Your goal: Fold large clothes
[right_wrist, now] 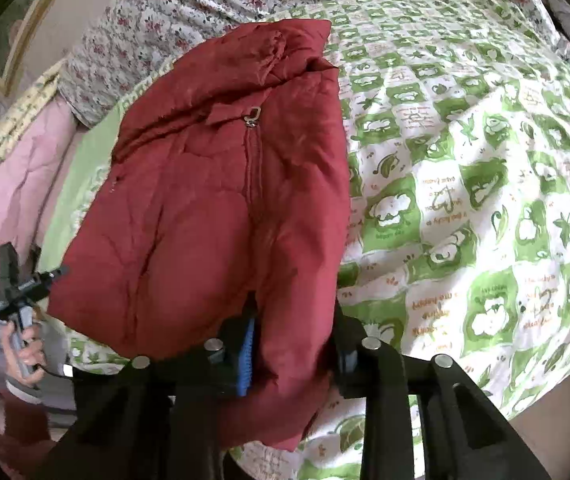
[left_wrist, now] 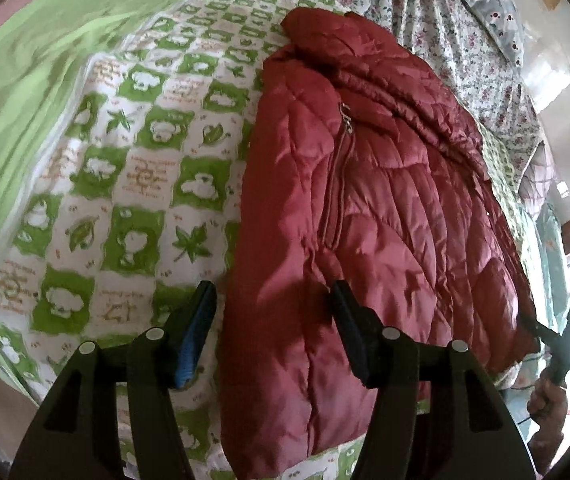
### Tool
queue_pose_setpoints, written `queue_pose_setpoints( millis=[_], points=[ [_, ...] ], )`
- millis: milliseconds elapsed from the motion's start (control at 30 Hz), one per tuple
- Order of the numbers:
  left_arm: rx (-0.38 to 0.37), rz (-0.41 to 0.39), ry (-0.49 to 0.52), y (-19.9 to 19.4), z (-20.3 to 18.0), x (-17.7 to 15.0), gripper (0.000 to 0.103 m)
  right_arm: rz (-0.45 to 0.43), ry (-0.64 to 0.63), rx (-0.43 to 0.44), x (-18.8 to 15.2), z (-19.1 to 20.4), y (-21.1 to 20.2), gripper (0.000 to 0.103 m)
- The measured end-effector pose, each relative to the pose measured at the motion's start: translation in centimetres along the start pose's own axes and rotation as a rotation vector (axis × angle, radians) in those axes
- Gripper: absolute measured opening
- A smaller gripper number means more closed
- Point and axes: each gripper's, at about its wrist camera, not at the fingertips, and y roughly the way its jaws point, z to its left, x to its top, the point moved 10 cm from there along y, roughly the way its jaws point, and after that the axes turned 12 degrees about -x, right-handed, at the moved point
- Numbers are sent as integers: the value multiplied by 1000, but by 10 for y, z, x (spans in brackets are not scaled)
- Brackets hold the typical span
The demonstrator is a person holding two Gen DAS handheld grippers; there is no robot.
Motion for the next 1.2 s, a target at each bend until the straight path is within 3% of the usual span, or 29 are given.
queue_pose_setpoints(
  millis=[133,267,333,367,433,800,900,1033,1200],
  points=[
    [-7,12,5,2,1,-8,65,-5,-10,-2,-2,3,-2,27],
    [-22,36,27,7,-2,-19,65,-12,-6,10,-1,4,-3,28],
    [-20,42,51,9,-6,-24,64,-17,-2,22,-1,5,-3,32],
    [-23,43,65,9,-9,-26,59,-18,2,26,-2,6,-3,33],
    [-34,49,79,10,-13,-28,56,-13,12,43,-3,7,-3,44],
    [-72,60,94,9,-18,-34,56,-2,37,82,-13,12,7,52],
    [-76,60,108,8,-20,-36,50,-1,26,95,-15,12,5,45],
    [-62,36,167,1,-30,-36,27,-17,22,126,-16,15,-1,31],
    [-73,3,197,-10,-40,-31,19,-51,10,158,-10,24,-11,25]
  ],
)
